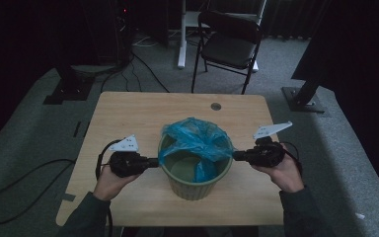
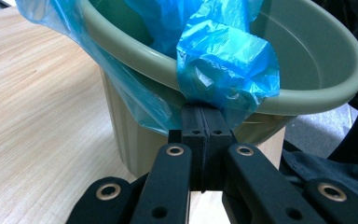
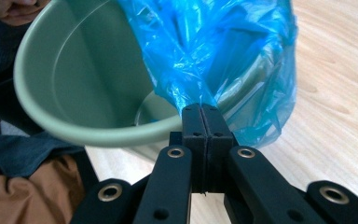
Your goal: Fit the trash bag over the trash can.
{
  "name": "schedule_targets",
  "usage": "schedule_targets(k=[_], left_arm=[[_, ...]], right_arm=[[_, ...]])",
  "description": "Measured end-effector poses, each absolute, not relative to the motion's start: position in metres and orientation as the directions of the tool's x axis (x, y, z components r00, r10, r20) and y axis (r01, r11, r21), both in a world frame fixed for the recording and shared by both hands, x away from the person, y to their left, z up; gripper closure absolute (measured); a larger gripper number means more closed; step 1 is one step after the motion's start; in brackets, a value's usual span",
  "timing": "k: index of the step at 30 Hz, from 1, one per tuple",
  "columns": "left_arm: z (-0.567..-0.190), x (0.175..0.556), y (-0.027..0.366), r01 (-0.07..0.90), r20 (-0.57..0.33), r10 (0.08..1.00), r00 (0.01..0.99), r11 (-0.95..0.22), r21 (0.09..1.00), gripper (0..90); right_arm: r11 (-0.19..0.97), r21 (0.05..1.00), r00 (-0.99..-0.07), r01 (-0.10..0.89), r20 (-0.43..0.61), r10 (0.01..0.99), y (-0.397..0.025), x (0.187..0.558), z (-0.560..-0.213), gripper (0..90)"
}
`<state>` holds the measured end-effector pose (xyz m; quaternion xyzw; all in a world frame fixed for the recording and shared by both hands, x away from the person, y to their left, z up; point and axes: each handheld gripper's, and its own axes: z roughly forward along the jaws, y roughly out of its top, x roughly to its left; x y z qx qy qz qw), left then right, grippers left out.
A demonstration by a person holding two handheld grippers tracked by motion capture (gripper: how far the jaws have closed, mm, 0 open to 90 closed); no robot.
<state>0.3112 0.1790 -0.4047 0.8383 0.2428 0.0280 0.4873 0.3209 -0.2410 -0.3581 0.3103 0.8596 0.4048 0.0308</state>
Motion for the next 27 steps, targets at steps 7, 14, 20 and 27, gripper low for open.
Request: schedule_targets(k=[7, 14, 20, 27], left_arm=[[-0.407, 0.308, 0.178, 0.384, -0.2, 0.429, 0.881, -0.4, 0.832, 90.0], [-0.408, 0.315, 0.176, 0.398, -0.208, 0.454, 0.867, -0.376, 0.837, 90.0], [-0.41, 0.319, 0.172, 0.404, -0.215, 0.456, 0.863, -0.372, 0.836, 90.0], [-0.413, 0.316, 0.17, 0.401, -0.216, 0.448, 0.868, -0.374, 0.836, 90.0]], right_arm=[[0.474, 0.72, -0.807, 0.507, 0.202, 0.555, -0.241, 0.318, -0.359, 90.0], [0.445, 0.729, -0.789, 0.52, 0.211, 0.577, -0.242, 0.324, -0.36, 90.0], [0.422, 0.737, -0.774, 0.529, 0.215, 0.595, -0.243, 0.332, -0.362, 90.0], [0.41, 0.748, -0.778, 0.522, 0.22, 0.588, -0.245, 0.329, -0.364, 90.0]])
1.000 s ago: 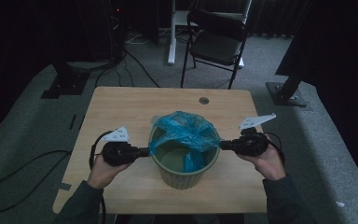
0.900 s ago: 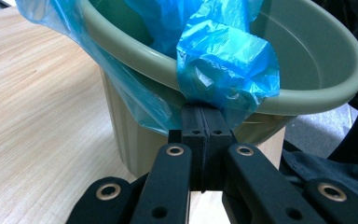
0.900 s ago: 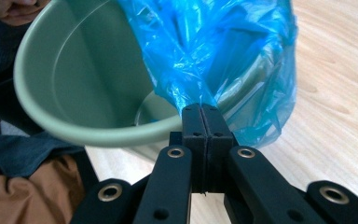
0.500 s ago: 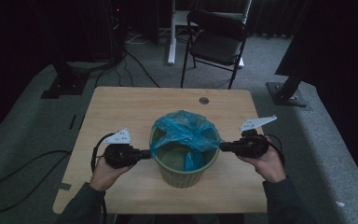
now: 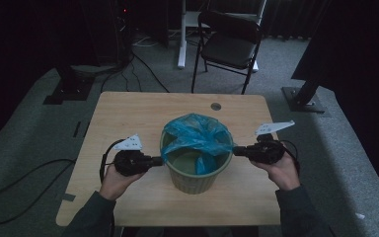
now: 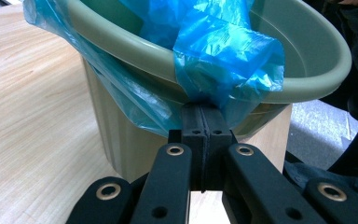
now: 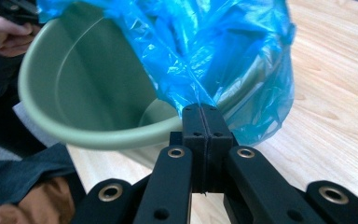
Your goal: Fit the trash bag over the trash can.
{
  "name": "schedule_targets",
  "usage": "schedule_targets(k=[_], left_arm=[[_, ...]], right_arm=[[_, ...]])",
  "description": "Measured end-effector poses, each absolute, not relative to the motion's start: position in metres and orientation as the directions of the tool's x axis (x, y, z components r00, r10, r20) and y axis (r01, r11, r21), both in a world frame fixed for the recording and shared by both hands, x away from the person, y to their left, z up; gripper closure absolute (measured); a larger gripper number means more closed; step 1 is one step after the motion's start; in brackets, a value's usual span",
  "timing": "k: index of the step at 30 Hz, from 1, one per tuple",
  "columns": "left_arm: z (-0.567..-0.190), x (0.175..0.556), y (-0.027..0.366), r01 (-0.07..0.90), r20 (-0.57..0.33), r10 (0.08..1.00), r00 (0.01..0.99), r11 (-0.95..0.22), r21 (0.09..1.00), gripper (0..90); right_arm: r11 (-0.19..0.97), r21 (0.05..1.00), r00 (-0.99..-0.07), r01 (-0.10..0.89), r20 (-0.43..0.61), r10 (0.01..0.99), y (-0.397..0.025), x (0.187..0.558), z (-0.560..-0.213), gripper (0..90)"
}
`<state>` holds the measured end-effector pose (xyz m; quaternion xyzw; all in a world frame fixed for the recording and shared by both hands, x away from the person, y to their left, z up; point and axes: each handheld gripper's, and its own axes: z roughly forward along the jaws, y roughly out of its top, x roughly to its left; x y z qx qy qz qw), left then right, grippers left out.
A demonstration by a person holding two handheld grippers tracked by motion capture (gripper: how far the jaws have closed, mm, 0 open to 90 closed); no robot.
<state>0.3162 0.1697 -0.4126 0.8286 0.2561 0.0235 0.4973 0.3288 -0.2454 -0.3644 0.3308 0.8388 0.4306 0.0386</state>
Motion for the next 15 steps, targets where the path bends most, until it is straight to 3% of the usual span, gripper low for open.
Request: schedule_targets(k=[15], left_arm=[[-0.42, 0.313, 0.148, 0.39, -0.217, 0.407, 0.887, -0.41, 0.824, 90.0]], right_arm=[[0.421, 0.755, -0.777, 0.503, 0.182, 0.602, -0.245, 0.326, -0.364, 90.0]])
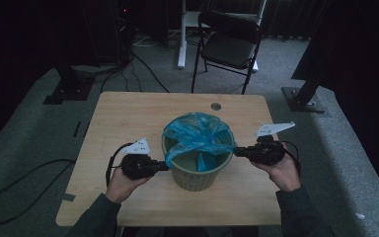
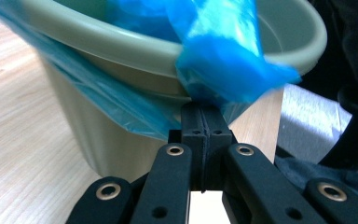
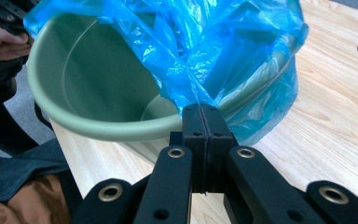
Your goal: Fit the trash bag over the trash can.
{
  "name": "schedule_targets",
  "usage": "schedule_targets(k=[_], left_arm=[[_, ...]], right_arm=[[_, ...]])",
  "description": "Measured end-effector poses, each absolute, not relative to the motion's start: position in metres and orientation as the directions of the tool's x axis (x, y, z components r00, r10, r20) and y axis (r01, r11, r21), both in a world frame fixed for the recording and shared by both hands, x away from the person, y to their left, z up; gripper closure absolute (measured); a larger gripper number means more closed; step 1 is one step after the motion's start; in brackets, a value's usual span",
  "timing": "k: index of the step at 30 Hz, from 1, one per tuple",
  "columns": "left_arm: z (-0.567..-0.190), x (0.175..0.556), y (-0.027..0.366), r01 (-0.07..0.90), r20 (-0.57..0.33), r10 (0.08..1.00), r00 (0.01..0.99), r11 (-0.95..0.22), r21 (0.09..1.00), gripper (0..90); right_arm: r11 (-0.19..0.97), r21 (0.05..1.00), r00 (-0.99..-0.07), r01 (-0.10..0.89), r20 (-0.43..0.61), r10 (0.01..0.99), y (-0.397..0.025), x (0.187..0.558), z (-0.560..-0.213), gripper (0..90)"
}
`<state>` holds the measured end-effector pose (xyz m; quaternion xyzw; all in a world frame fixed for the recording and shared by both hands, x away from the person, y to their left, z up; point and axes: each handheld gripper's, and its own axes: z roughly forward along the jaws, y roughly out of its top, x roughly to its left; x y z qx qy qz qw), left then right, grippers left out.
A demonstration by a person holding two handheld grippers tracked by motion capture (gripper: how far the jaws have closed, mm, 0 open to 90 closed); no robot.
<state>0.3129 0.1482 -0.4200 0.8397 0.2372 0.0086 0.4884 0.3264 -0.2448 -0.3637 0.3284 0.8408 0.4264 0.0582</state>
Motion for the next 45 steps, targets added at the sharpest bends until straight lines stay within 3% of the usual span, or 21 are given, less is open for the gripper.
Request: schedule_targets(k=[45], left_arm=[[-0.453, 0.309, 0.146, 0.452, -0.267, 0.419, 0.868, -0.442, 0.775, 90.0]], right_arm=[[0.447, 0.772, -0.81, 0.452, 0.145, 0.568, -0.239, 0.301, -0.37, 86.7]])
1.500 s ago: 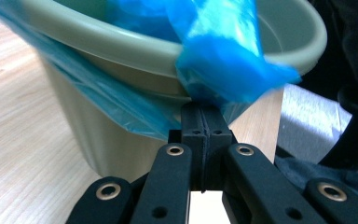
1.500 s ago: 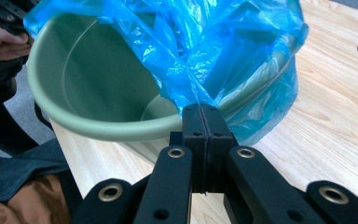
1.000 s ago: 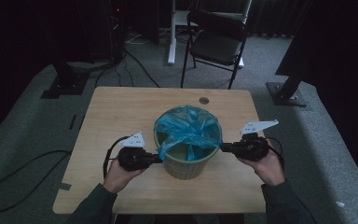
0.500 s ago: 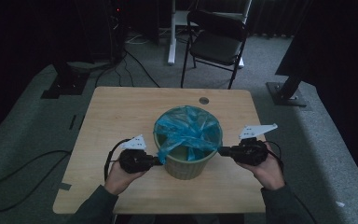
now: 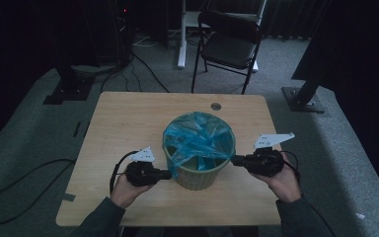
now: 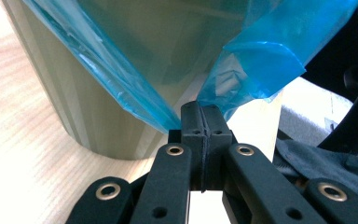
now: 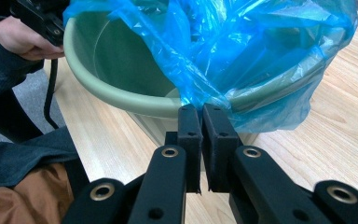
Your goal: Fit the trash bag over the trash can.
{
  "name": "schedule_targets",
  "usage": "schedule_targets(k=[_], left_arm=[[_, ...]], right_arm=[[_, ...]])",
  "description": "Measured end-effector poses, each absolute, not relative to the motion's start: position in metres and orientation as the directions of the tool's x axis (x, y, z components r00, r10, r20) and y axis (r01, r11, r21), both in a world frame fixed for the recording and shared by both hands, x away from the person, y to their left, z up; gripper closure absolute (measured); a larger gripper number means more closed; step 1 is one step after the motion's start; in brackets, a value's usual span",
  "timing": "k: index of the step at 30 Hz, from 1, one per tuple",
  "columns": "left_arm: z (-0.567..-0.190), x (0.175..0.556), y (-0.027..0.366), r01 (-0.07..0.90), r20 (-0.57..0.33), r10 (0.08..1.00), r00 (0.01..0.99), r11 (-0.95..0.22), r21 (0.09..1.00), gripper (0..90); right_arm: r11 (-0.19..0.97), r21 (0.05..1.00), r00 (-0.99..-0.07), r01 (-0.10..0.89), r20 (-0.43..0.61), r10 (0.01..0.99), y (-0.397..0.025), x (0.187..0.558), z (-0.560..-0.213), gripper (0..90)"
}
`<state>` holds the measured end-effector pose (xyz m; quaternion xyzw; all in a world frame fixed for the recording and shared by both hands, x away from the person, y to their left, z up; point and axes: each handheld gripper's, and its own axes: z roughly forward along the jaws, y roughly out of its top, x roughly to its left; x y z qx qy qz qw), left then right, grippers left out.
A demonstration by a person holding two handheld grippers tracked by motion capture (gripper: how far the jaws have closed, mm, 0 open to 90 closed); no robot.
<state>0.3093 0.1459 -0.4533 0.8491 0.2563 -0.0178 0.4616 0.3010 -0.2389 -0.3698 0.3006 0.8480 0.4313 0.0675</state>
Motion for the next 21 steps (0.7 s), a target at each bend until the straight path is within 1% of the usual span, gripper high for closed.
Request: schedule_targets(k=[3, 6, 11, 12, 16, 20, 21], left_arm=[[-0.456, 0.31, 0.148, 0.461, -0.272, 0.427, 0.862, -0.441, 0.77, 90.0], [-0.456, 0.31, 0.155, 0.466, -0.271, 0.439, 0.857, -0.435, 0.771, 90.0], [-0.448, 0.306, 0.172, 0.467, -0.267, 0.473, 0.84, -0.378, 0.799, 77.4], [-0.446, 0.306, 0.174, 0.465, -0.265, 0.478, 0.838, -0.37, 0.804, 73.7], [-0.435, 0.301, 0.185, 0.45, -0.254, 0.497, 0.83, -0.327, 0.831, 68.2], [-0.423, 0.299, 0.186, 0.426, -0.237, 0.495, 0.836, -0.312, 0.85, 65.6], [-0.415, 0.299, 0.183, 0.41, -0.227, 0.491, 0.841, -0.305, 0.859, 65.6]], right_arm=[[0.452, 0.769, -0.811, 0.453, 0.145, 0.566, -0.239, 0.3, -0.37, 89.7], [0.459, 0.765, -0.814, 0.452, 0.143, 0.563, -0.239, 0.3, -0.371, 90.0], [0.457, 0.766, -0.813, 0.452, 0.144, 0.564, -0.24, 0.3, -0.371, 90.0], [0.458, 0.765, -0.814, 0.452, 0.144, 0.563, -0.24, 0.3, -0.372, 90.0], [0.458, 0.766, -0.814, 0.452, 0.143, 0.563, -0.24, 0.3, -0.372, 90.0], [0.46, 0.765, -0.815, 0.451, 0.142, 0.562, -0.239, 0.3, -0.372, 90.0], [0.46, 0.765, -0.815, 0.45, 0.142, 0.562, -0.239, 0.3, -0.372, 90.0]])
